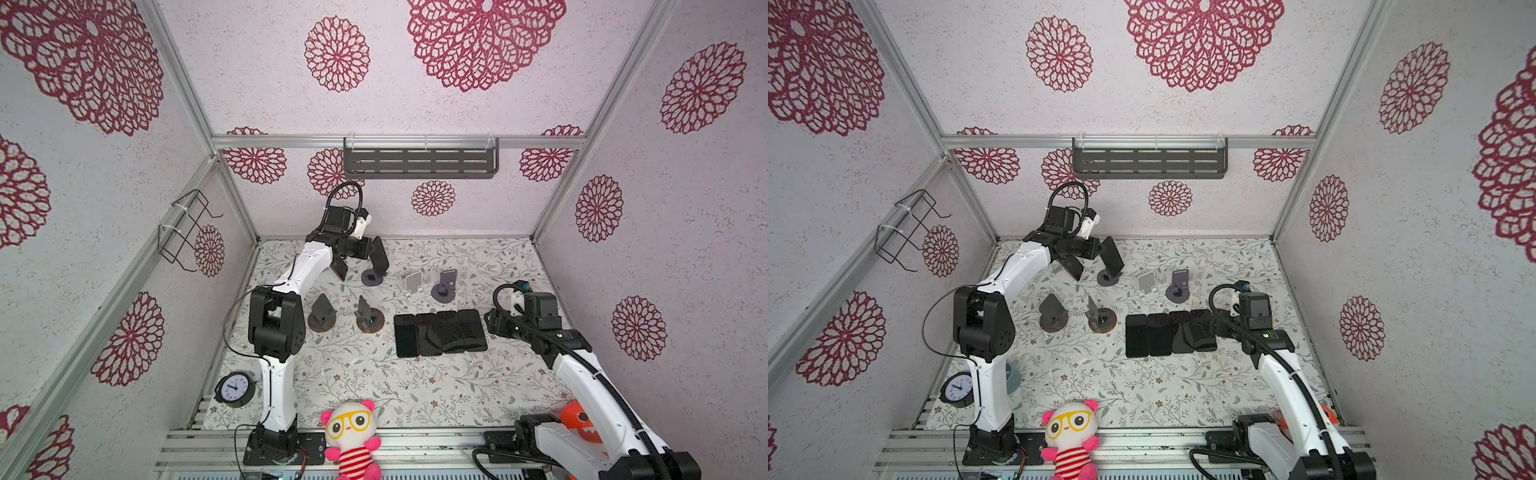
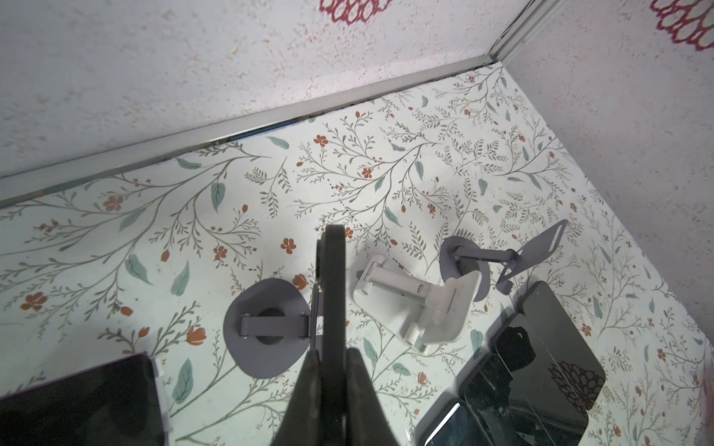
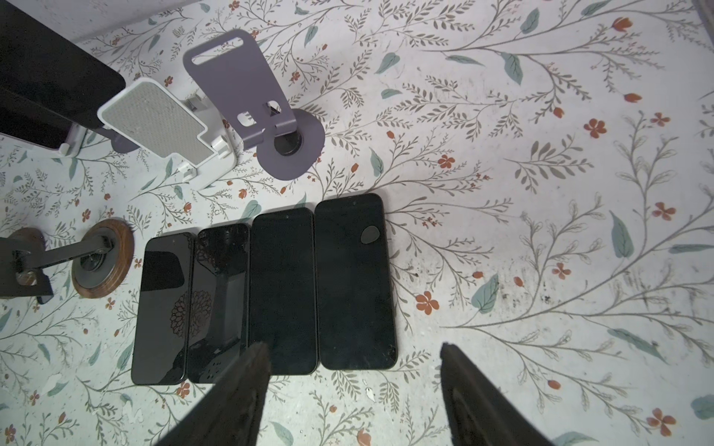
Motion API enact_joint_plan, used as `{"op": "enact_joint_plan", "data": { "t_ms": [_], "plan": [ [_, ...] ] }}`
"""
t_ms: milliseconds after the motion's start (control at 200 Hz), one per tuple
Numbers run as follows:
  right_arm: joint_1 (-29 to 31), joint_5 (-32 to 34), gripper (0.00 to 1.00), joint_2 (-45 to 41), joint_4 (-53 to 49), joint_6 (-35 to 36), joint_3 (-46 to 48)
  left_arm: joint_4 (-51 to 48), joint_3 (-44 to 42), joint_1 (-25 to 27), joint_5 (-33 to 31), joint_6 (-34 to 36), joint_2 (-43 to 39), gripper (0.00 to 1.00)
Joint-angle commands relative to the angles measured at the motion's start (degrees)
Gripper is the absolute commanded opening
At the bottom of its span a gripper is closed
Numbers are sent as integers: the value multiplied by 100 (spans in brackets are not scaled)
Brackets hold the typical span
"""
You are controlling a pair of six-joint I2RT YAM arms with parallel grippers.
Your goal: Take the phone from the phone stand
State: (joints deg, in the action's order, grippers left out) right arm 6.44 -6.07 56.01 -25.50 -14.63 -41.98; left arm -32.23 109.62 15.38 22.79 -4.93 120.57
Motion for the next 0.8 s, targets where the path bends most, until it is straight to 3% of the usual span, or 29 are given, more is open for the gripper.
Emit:
{"op": "enact_joint_plan", "data": {
  "t_ms": [0,150,395,525,636,796],
  "plan": [
    [15,-20,73,-81,20,84,-300,-41,415,77,420,-76,-420,8],
    [13,-185,73,64,-25,229,-520,-649,865,141,821,-252,-519,0],
    [63,-747,72,423,-99,423,-1086,-1608,1204,143,1378,-845,-647,0],
    [322,-515,70,783,-766,446,-1771,-1465,590,159,2064,-1324,-981,0],
    [932,-15,70,1049,-1396,662,-2357,-1345,43,228,2325,-1593,-1199,0],
    [1704,89,71,1352,-1869,795,-3047,-1376,-553,290,3025,-1709,-1368,0]
  ]
}}
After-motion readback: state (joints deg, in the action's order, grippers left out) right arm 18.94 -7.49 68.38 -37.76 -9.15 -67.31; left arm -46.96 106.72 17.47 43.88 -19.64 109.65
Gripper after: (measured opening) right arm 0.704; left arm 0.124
